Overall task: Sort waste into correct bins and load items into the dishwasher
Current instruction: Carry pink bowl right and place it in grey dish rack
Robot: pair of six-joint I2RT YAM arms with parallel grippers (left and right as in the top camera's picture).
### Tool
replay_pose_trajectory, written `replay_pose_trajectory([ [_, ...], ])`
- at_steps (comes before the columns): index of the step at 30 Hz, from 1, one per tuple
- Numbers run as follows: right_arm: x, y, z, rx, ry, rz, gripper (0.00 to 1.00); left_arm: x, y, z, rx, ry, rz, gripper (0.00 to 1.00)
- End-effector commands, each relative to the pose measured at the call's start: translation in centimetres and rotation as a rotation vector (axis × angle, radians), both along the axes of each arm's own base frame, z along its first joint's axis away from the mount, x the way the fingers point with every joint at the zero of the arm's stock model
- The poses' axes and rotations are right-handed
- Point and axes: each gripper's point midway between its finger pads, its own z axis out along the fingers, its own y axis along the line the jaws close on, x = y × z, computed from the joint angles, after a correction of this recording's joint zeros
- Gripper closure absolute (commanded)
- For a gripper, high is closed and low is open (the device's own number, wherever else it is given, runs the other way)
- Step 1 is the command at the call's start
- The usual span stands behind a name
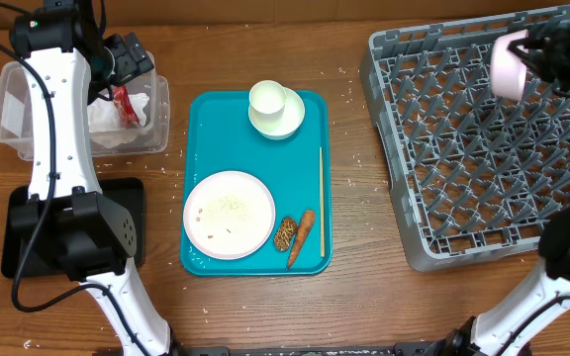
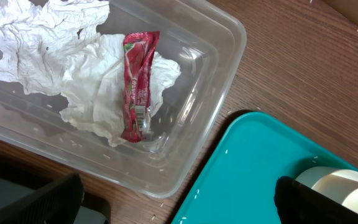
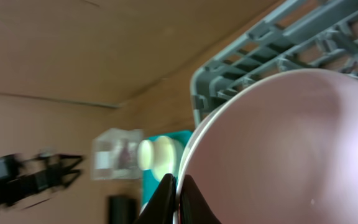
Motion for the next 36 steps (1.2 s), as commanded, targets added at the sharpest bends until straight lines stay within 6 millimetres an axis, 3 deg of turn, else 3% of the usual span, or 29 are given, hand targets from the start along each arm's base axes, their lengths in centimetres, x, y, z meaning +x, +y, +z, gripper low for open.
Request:
replay_pose_trajectory([
  [1, 0.0, 0.2, 1.0, 0.235, -0.135, 0.114, 0.96, -0.1, -0.1, 0.9, 0.009, -0.019, 0.011, 0.00],
  [6, 0.6, -1.7, -1.8, 0.319, -0.079, 0.080, 0.96, -0.1, -0.1, 0.9, 0.009, -0.019, 0.011, 0.00],
  [9, 1.2, -3.3, -5.5, 0.304, 0.083, -0.019, 0.96, -0.1, -0.1, 0.9, 0.009, -0.019, 0.011, 0.00],
  [13, 1.3, -5.9, -8.6, 0.212, 0.207, -0.142, 0.96, -0.1, -0.1, 0.9, 0.009, -0.019, 0.011, 0.00],
  [22, 0.2, -9.8, -8.8, 0.214, 0.210, -0.235, 0.95, -0.1, -0.1, 0.9, 0.009, -0.019, 0.011, 0.00],
  [26, -0.5, -11.9, -10.3, 0.154, 0.284, -0.319, 0.85, -0.1, -0.1, 0.9, 0.009, -0.019, 0.011, 0.00],
  [30, -1.8, -14.4, -11.9, 0.040, 0.386, -0.430, 0.83, -0.1, -0.1, 0.9, 0.008, -0.020, 0.011, 0.00],
  [33, -3.2, -16.6, -11.9, -0.067, 0.460, -0.527, 0.82, -0.1, -0.1, 0.9, 0.008, -0.020, 0.011, 0.00],
  [36, -4.7, -18.7, -10.6, -0.163, 0.510, -0.637, 0.80, -0.1, -0.1, 0.9, 0.009, -0.019, 0.011, 0.00],
])
